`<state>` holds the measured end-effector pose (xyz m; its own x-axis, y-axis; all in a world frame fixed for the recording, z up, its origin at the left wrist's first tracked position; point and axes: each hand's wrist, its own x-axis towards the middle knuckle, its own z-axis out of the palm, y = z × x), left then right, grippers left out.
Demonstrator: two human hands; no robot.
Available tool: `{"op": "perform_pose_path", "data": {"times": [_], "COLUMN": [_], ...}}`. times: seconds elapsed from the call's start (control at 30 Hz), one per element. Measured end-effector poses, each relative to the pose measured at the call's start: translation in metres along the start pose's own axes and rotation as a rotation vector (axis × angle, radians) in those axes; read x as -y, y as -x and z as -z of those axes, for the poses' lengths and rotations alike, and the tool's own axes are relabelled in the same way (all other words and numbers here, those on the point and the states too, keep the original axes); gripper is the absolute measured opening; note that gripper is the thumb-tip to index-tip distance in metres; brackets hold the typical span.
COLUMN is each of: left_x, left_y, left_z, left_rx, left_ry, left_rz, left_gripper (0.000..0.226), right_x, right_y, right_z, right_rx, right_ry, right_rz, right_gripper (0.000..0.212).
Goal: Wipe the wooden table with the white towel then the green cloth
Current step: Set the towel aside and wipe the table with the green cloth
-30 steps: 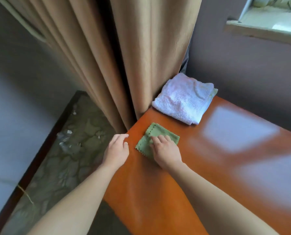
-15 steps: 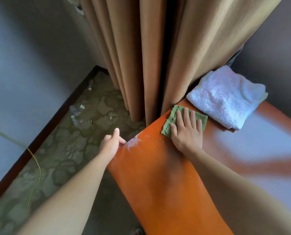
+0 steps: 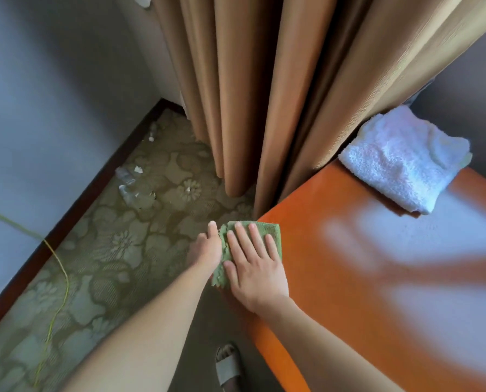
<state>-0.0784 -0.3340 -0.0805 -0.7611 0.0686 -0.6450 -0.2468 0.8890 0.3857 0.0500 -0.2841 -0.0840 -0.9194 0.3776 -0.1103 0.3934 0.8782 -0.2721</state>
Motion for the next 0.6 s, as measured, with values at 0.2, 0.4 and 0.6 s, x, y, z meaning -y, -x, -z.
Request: {"op": "perform_pose_path", "data": {"times": [0.2,0.4,0.6], "left_x": [0.008,0.003,-0.01], "left_y": [-0.021,-0.032,-0.033], "left_z": [0.007,0.035,0.047], "left_rx": [0.333,0.275,0.289], "left_ry": [0.374,0.511,0.443], "left_rz": [-0.124,-0.167,-0.237], "left_gripper": [0.06,0.061,0.059], "right_x": [-0.062,0.007,0.018], "right_y": [-0.036,-0.005,0.043], "right_z": [0.021,0.002,-0.011], "right_rx": [-0.043,-0.019,0.114], "right_ry": [0.047,0.044,0.1], "right_rz": [-0.35,-0.189,0.243], "right_gripper": [0.062,0.061,0.06]}}
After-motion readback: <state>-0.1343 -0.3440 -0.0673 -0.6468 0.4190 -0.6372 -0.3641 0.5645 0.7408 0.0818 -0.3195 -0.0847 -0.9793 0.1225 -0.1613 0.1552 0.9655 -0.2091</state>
